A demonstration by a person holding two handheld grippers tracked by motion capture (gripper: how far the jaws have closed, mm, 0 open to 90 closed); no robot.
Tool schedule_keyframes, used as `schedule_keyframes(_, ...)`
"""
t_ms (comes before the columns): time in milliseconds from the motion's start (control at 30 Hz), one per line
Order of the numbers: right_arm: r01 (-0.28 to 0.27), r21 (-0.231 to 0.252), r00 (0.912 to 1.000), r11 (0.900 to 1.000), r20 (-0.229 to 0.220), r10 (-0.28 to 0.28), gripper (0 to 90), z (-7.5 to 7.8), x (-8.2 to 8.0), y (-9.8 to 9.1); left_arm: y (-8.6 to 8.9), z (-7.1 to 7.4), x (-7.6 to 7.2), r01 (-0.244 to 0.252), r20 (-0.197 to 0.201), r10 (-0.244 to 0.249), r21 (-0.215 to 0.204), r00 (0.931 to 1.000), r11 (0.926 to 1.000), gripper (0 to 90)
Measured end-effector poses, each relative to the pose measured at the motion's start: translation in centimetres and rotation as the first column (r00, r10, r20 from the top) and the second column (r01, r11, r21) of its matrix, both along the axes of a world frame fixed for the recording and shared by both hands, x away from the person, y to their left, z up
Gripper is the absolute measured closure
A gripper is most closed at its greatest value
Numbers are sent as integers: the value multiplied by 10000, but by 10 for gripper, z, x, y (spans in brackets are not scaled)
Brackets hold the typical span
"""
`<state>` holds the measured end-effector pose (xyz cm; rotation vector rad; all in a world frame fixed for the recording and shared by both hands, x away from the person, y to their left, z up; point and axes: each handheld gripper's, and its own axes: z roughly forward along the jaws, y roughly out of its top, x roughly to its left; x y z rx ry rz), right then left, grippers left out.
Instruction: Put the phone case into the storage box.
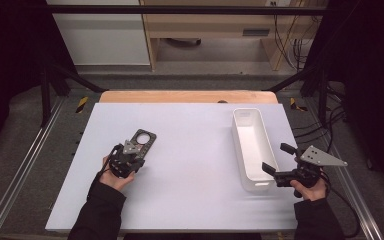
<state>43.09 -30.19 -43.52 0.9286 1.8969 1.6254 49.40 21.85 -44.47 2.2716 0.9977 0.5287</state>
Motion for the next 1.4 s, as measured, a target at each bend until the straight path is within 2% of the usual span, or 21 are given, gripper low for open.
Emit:
schedule_keyframes(33,0,0,10000,10000,0,0,3,0,0,0,0,0,0,0,0,0,0,10000,10000,803)
schedule_keyframes(67,2,11,10000,10000,24,-2,4,0,0,0,1,7,-2,16,208,-10,-306,9998,9995,764)
schedule_keyframes(167,9,28,10000,10000,21,-9,4,1,-1,-1,4,16,-5,63,466,-32,-656,9989,9978,688)
schedule_keyframes(267,14,32,10000,10000,22,-14,4,1,-1,-1,6,23,-7,115,626,-58,-916,9980,9957,645)
schedule_keyframes(367,20,46,10000,10000,45,-20,3,1,-1,-2,8,32,-10,139,1022,-11,-1254,9948,9920,533)
schedule_keyframes(400,15,69,10000,10000,51,-15,4,2,-1,-2,10,37,-11,149,1233,37,-1498,9924,9886,434)
schedule_keyframes(500,23,81,10000,10000,77,-24,4,2,-1,-2,12,43,-13,153,1618,165,-1932,9867,9810,319)
schedule_keyframes(633,26,89,10000,10000,86,-27,3,2,-1,-3,15,48,-13,34,1874,391,-2213,9815,9752,205)
schedule_keyframes(667,38,93,9999,9999,92,-39,4,2,-1,-3,17,51,-12,-91,1957,547,-2266,9791,9739,140)
schedule_keyframes(800,44,105,9999,9999,94,-45,4,2,-1,-3,20,54,-10,-150,1957,621,-2337,9787,9722,59)
schedule_keyframes(933,15,114,9999,9999,104,-16,4,3,-1,-3,21,58,-4,-255,2061,722,-2208,9759,9750,10)
schedule_keyframes(1067,20,105,10000,9999,95,-21,4,2,-1,-3,22,60,2,-293,2079,769,-2228,9751,9744,0)
schedule_keyframes(1167,25,96,10000,10000,80,-25,3,2,-1,-3,23,59,11,-512,2126,909,-1852,9729,9814,0)
schedule_keyframes(1233,25,92,10000,10000,87,-26,4,2,-1,-2,23,58,14,-561,2105,927,-1736,9732,9832,0)
schedule_keyframes(1400,23,96,10000,10000,70,-23,4,2,-1,-2,26,56,27,-757,1866,1082,-1732,9765,9820,0)
